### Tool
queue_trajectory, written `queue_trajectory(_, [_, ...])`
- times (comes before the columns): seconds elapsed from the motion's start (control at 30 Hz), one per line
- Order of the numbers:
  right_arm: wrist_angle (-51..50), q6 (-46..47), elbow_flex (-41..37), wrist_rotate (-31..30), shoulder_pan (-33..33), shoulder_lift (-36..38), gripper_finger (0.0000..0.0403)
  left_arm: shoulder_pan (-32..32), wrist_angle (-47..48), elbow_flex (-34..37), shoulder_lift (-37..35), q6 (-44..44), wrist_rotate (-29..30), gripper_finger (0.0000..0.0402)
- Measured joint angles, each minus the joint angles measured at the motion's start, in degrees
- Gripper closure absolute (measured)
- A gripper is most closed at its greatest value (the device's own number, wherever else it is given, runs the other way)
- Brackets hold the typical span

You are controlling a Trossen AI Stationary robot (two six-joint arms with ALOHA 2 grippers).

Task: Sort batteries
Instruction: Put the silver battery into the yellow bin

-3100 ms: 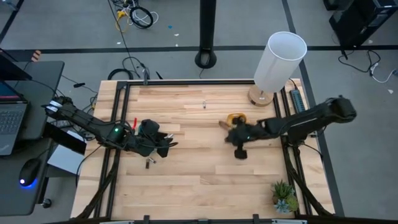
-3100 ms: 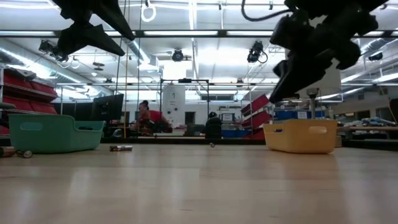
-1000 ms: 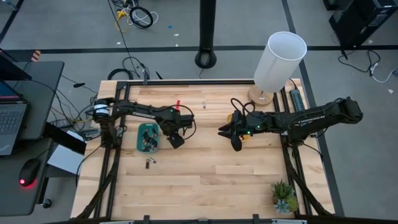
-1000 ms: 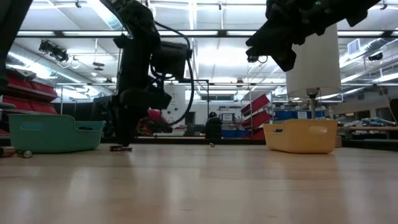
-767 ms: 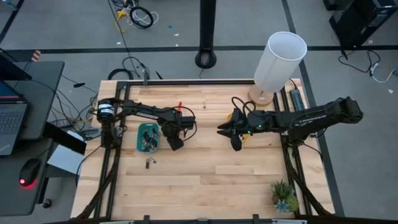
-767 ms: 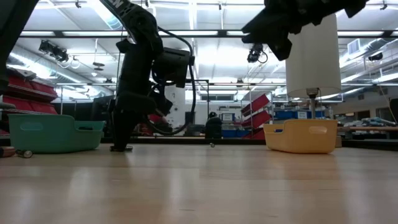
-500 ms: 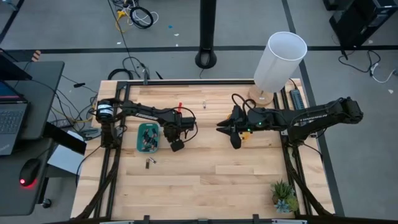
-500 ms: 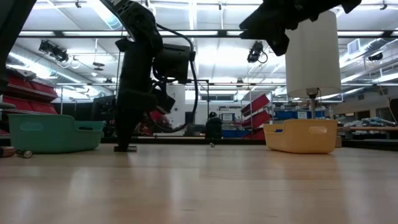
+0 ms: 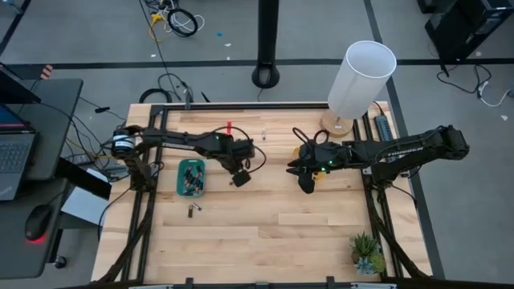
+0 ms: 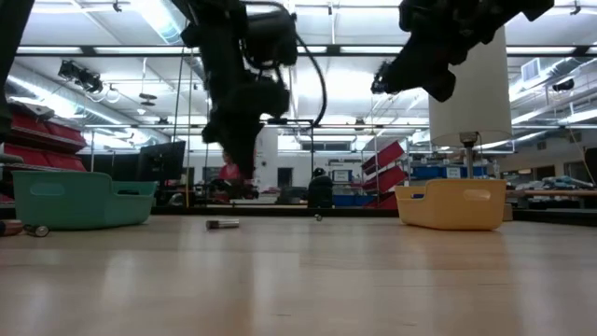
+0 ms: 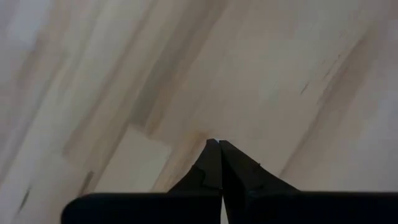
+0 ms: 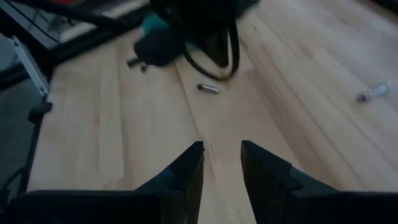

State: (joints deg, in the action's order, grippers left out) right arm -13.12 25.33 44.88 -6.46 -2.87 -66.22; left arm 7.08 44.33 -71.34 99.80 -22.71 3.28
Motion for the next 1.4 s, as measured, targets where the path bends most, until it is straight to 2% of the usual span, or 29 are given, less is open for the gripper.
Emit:
queue_trajectory(0.1, [-2.1, 1.5, 0.0, 1.1, 0.0, 0.2, 0.0287, 0.4, -1.9, -1.6, -1.2, -0.2, -0.3, 0.0397])
queue_trajectory(0.23, [-2.3, 0.3, 0.0, 9.8, -2.2, -1.4, 0.0285, -1.2, 0.8, -3.4, -2.2, -0.2, -3.7, 0.0391])
queue_trajectory(0.4, [4.1, -7.9, 0.0, 11.0, -9.4, -10.2, 0.0266, -8.4, -0.3, -3.4, -3.6, 0.8, 3.7, 0.0381])
queue_trajectory(0.53, [14.4, -8.4, 0.0, 9.9, -13.1, -18.5, 0.0253, -14.8, -2.4, -3.4, -3.5, -2.5, 9.1, 0.0383])
queue_trajectory(0.63, [21.2, -8.6, 0.0, 8.1, -13.6, -22.8, 0.0252, -19.8, -2.7, -3.4, -4.0, -6.1, 11.5, 0.0388])
queue_trajectory(0.83, [27.6, -12.7, 0.8, 7.9, -11.1, -30.0, 0.0243, -28.4, -2.5, -1.4, -9.0, -16.4, 25.1, 0.0390])
queue_trajectory(0.97, [27.7, -18.8, 3.9, 10.4, -9.4, -34.7, 0.0224, -30.9, -2.1, 2.1, -14.0, -23.8, 28.1, 0.0390])
queue_trajectory(1.13, [26.8, -26.6, 8.4, 10.0, -8.9, -39.9, 0.0205, -32.6, 1.5, 4.3, -19.1, -30.0, 30.2, 0.0391])
queue_trajectory(1.27, [27.0, -29.0, 9.7, 7.8, -8.7, -42.3, 0.0208, -33.8, 4.9, 4.3, -22.3, -33.3, 32.0, 0.0391])
queue_trajectory(1.4, [25.3, -29.0, 9.1, 9.8, -8.2, -45.3, 0.0222, -35.0, 8.1, 4.3, -25.0, -36.7, 32.6, 0.0391])
